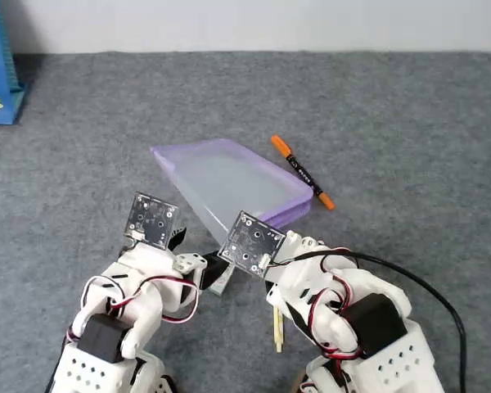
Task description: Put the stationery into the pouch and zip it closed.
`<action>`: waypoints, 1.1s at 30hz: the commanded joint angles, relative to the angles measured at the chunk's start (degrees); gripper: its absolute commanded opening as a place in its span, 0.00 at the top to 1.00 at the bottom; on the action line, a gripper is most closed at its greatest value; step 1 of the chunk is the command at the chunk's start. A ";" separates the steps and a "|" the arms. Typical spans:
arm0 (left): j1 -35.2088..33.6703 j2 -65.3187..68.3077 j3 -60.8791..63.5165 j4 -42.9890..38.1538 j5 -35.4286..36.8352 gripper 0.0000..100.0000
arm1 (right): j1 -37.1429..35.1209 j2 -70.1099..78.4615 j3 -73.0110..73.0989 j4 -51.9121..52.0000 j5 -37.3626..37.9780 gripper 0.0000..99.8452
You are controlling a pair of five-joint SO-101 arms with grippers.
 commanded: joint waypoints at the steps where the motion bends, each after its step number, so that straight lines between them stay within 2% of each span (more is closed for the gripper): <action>1: -1.32 -0.09 -1.63 -0.97 0.26 0.72 | -0.40 -1.10 -3.25 0.40 -0.26 0.99; 7: -1.58 -0.18 -1.71 -1.23 0.26 0.73 | -0.48 -1.10 -3.25 3.03 0.97 0.99; 16: -1.58 -0.18 -4.88 -1.32 -4.92 0.99 | -0.48 -1.10 -3.16 4.79 1.76 0.99; 19: -2.11 -0.18 -4.97 -1.05 -4.75 0.99 | -0.22 -1.10 -3.16 4.79 1.76 0.99; 33: -16.35 -0.18 -5.41 -1.32 -4.57 0.99 | -0.22 -0.48 1.23 2.51 1.05 0.99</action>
